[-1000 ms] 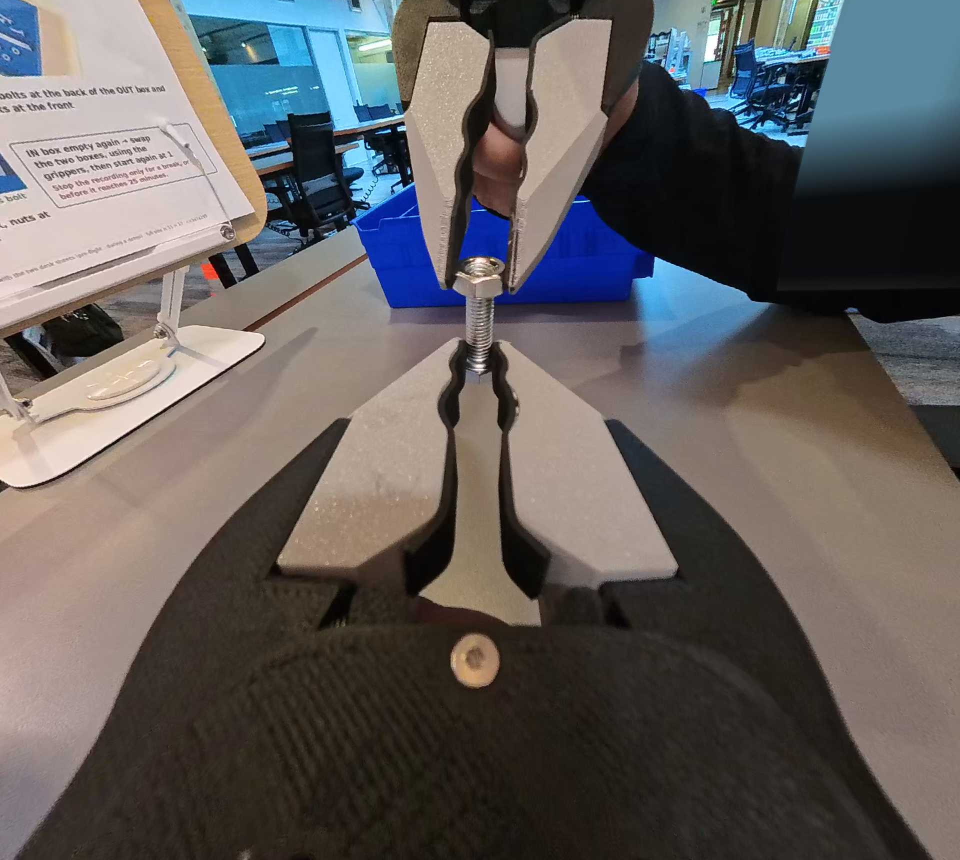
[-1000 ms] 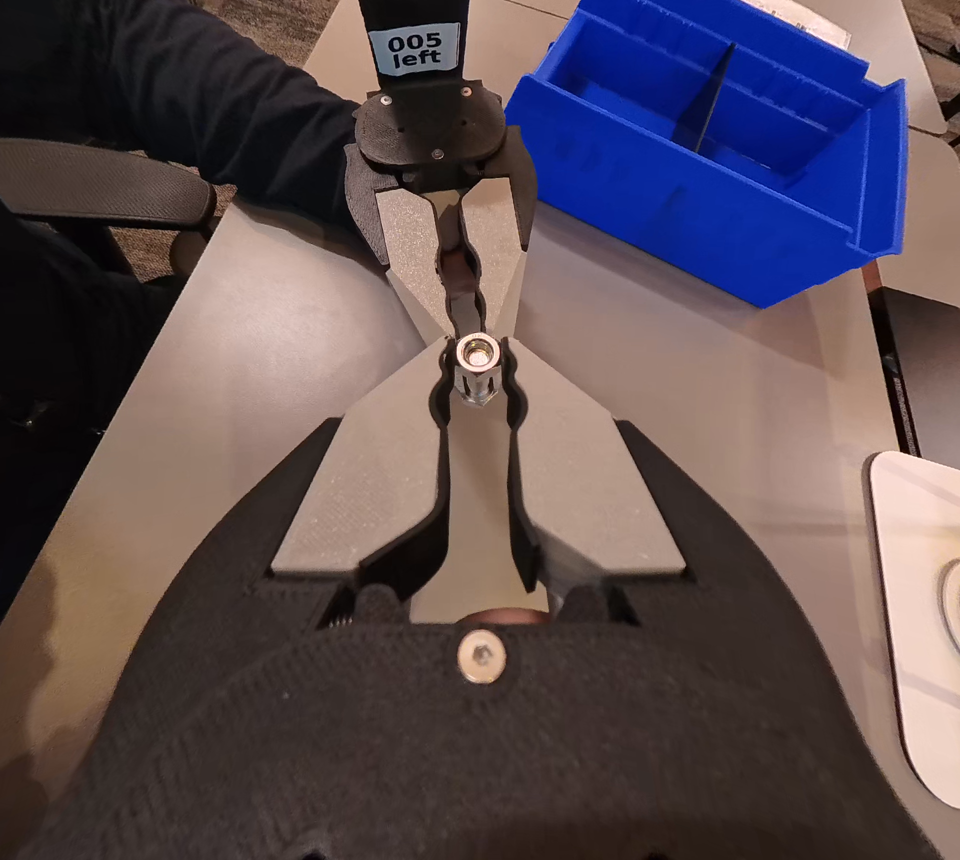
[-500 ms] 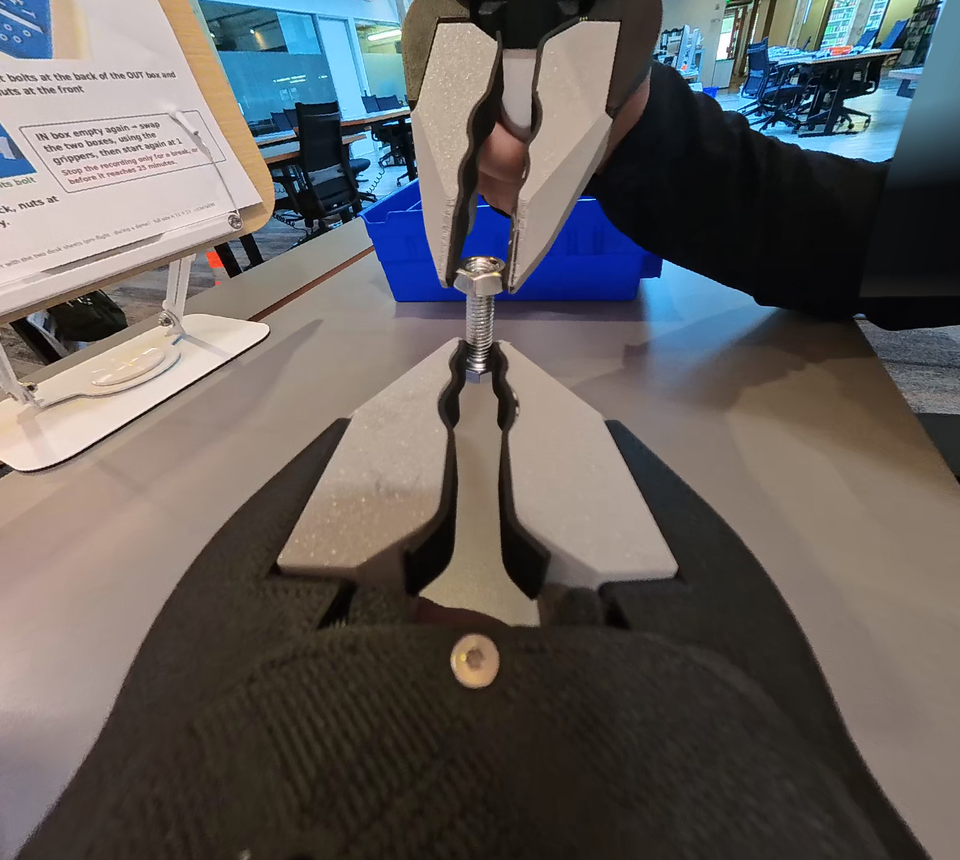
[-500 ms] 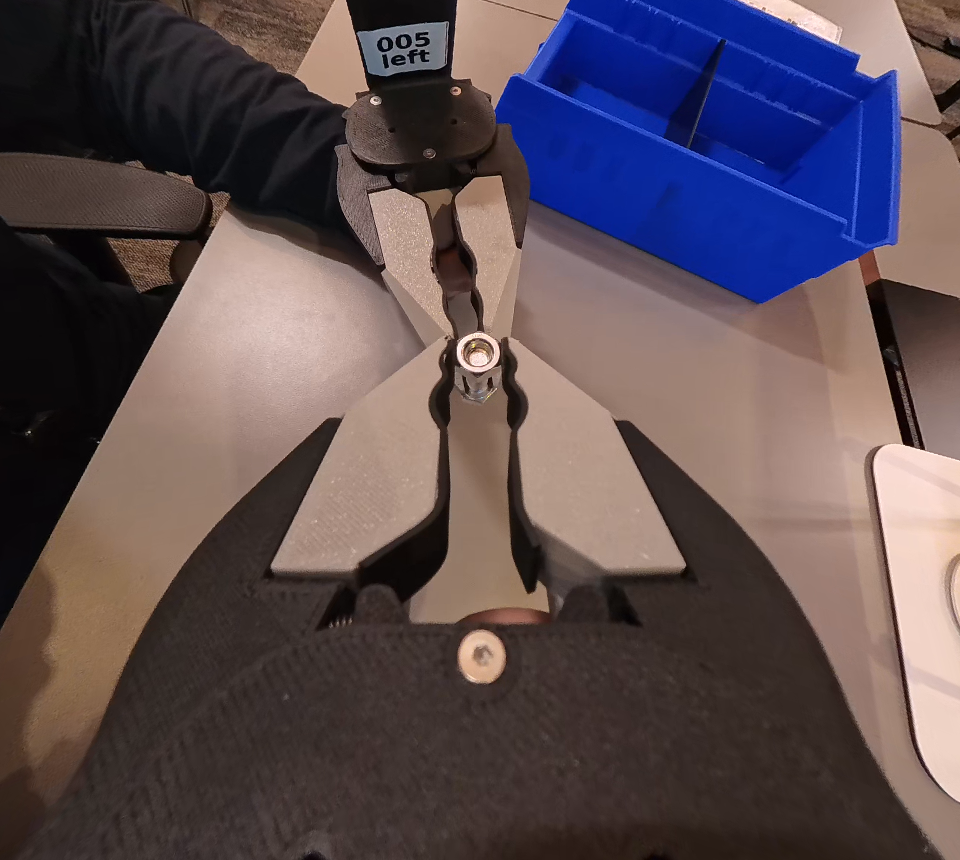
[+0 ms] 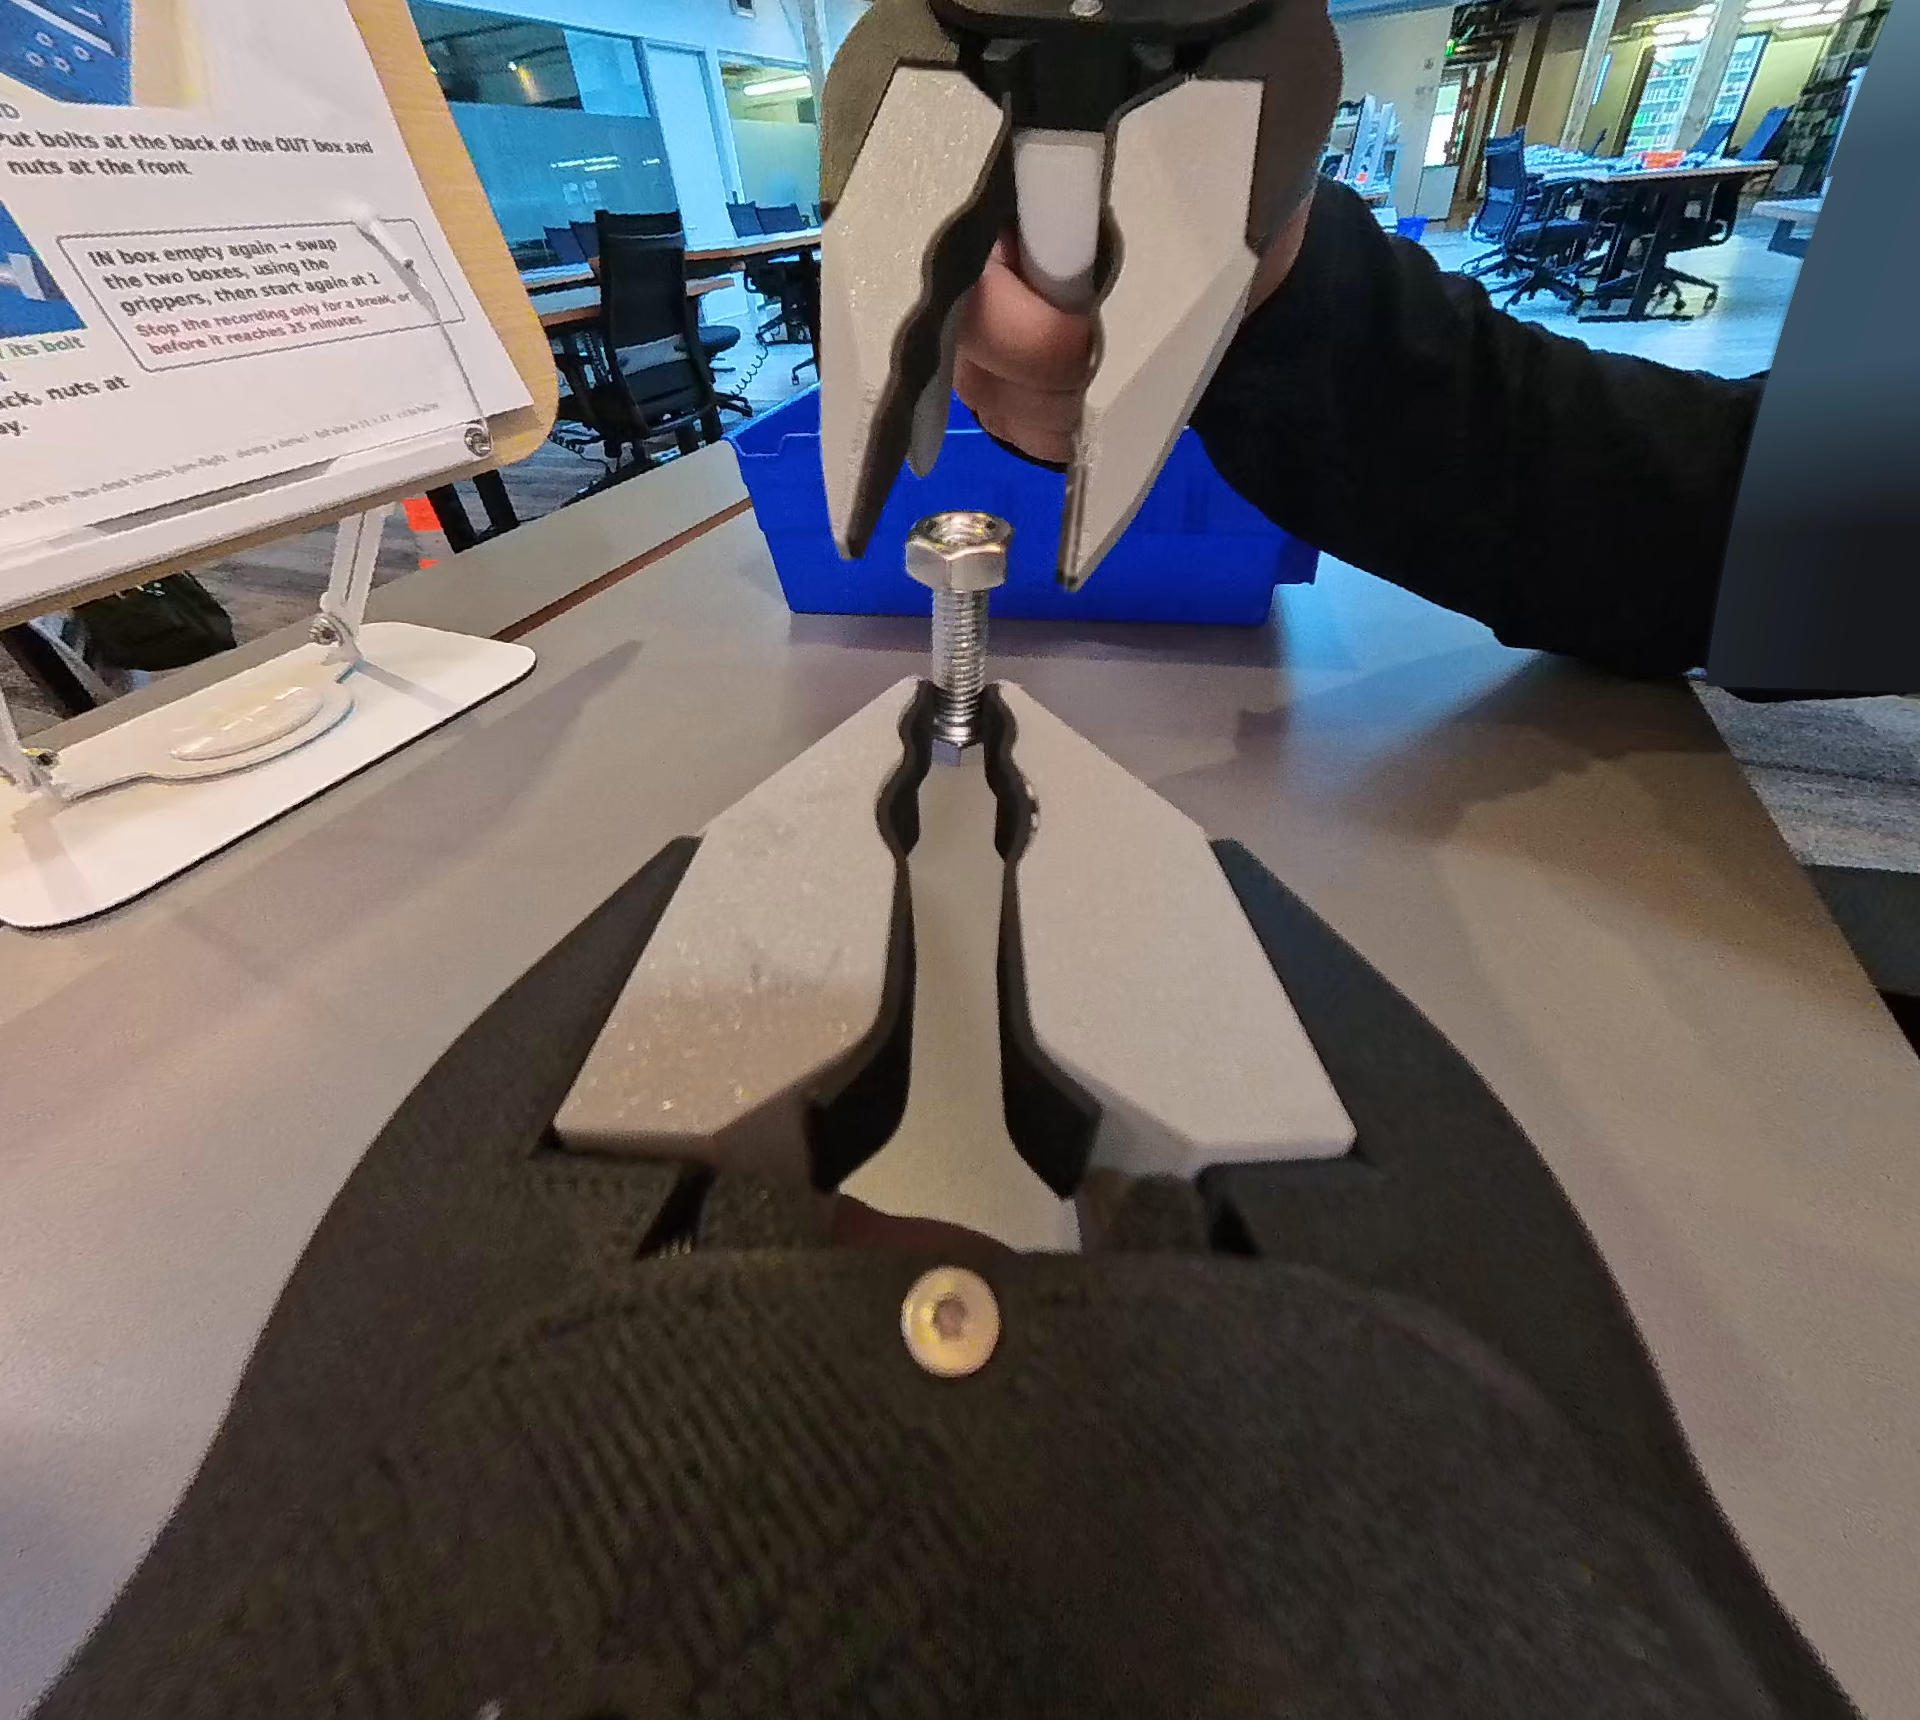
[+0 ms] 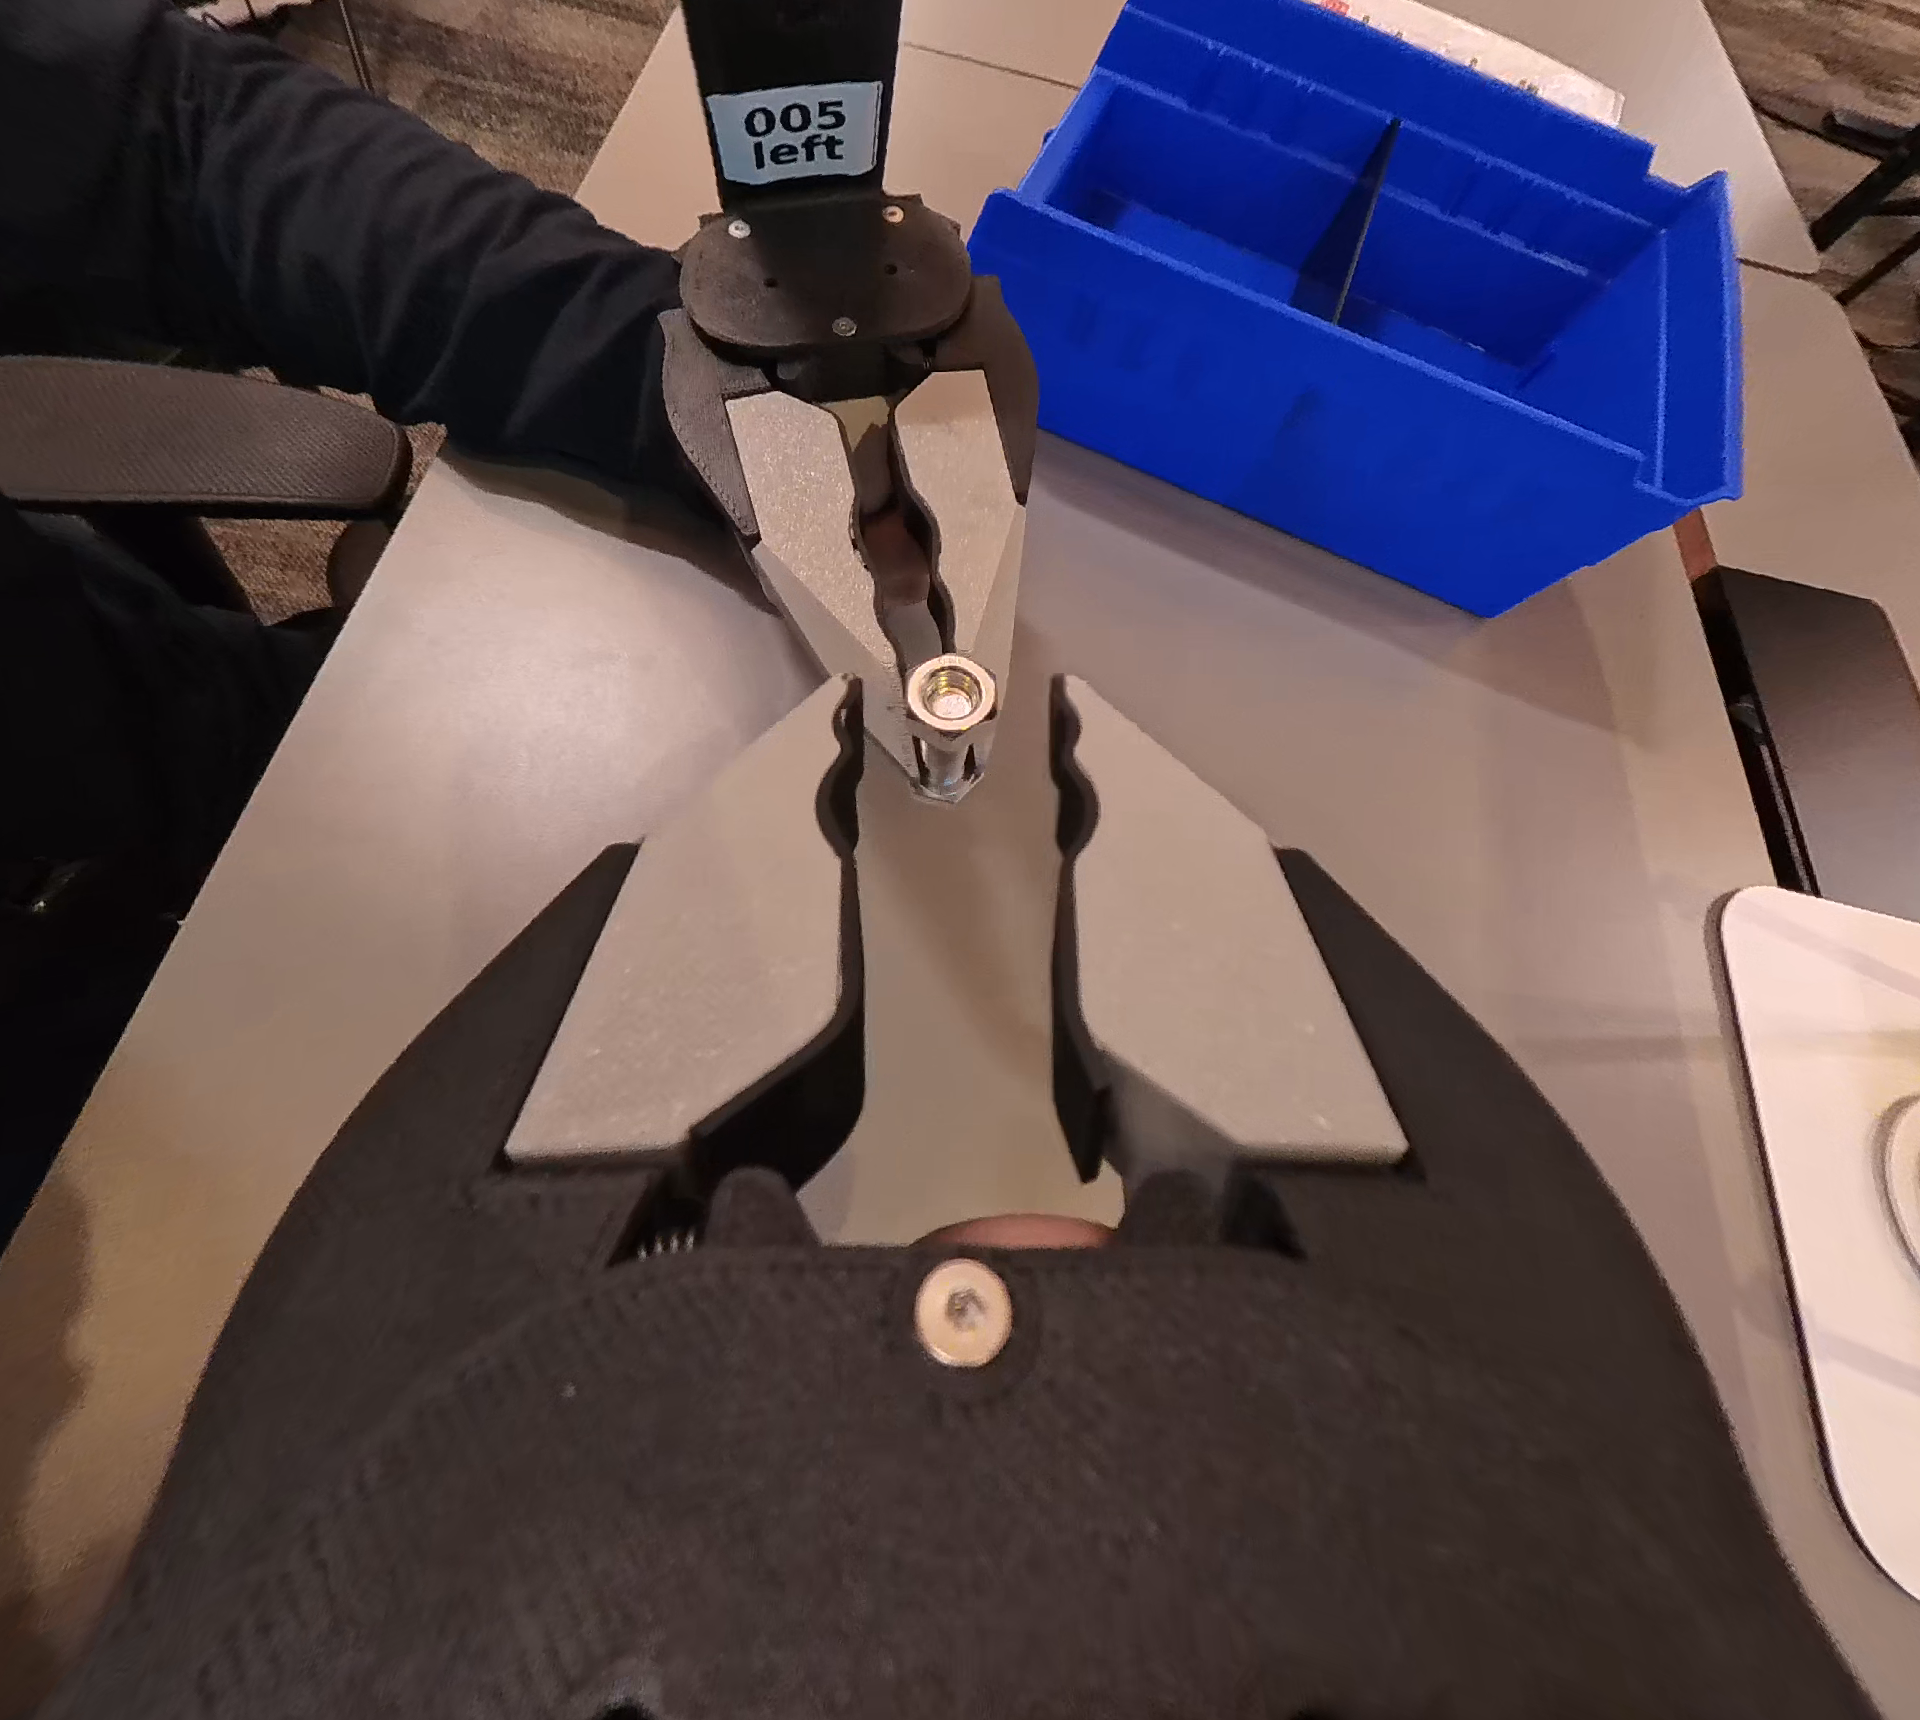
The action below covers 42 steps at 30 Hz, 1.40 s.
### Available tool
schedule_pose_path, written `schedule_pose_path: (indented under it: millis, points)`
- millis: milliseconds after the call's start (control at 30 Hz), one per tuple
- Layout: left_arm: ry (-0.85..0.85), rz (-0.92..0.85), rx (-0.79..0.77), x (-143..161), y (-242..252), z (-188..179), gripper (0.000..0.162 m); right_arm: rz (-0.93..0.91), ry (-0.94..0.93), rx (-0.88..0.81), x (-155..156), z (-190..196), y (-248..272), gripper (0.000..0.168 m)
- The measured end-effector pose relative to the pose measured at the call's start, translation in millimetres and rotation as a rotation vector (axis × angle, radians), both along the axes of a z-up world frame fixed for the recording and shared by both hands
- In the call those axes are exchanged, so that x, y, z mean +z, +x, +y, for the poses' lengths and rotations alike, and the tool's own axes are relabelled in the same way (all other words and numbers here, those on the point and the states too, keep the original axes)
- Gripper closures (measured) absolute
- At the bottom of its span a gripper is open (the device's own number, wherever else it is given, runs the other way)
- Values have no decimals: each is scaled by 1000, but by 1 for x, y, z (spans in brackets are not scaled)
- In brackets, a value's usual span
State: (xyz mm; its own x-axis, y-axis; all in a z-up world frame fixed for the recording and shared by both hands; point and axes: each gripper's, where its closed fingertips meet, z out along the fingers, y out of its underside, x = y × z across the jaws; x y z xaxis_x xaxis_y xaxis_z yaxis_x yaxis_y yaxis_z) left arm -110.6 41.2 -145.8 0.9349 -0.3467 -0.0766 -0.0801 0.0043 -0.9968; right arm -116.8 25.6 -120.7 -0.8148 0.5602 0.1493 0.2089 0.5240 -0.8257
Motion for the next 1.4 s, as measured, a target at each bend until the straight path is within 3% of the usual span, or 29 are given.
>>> schedule_pose_path:
  millis: [200,567,933,1400]
  points:
    - [-19,-28,-3,-3,-2,1,155,39,-156,-31,20,4,2,127]
    - [-15,-49,-78,0,15,-2,155,132,-518,-150,23,13,18,112]
    - [-5,-48,-125,2,25,-4,155,147,-396,-71,-4,-20,22,108]
    - [-17,-53,-118,-1,25,-2,155,159,-430,-45,-1,-21,25,117]
